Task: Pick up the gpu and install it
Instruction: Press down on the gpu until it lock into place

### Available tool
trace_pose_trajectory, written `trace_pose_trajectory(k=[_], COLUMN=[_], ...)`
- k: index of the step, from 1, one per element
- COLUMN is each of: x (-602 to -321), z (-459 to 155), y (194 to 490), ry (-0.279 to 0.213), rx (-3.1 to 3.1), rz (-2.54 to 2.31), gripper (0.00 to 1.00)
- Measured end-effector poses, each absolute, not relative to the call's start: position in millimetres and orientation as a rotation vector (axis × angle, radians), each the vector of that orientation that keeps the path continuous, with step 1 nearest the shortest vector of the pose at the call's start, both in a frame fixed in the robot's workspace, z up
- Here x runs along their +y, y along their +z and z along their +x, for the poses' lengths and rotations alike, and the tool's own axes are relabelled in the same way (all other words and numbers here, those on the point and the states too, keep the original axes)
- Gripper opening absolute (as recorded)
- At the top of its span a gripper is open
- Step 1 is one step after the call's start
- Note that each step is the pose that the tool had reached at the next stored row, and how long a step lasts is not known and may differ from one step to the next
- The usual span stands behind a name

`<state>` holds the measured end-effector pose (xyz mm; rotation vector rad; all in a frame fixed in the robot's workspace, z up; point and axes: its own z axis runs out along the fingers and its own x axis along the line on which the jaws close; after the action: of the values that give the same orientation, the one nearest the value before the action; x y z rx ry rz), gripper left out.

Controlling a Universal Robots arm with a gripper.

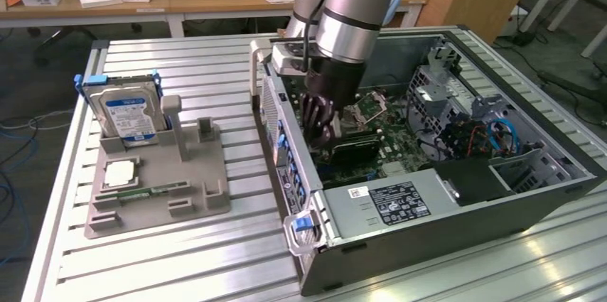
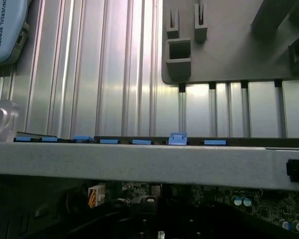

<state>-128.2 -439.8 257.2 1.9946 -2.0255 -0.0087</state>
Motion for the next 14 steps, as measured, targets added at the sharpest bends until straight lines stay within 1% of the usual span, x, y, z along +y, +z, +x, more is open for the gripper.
trace_pose_trajectory(k=[10, 14], x=[-438.7, -437.1], z=[-121.7, -121.4], y=[256.4, 256.5], ry=[-0.005, 0.008], rx=[-2.024, -2.028], rz=[1.992, 1.994], gripper=[0.10, 0.10])
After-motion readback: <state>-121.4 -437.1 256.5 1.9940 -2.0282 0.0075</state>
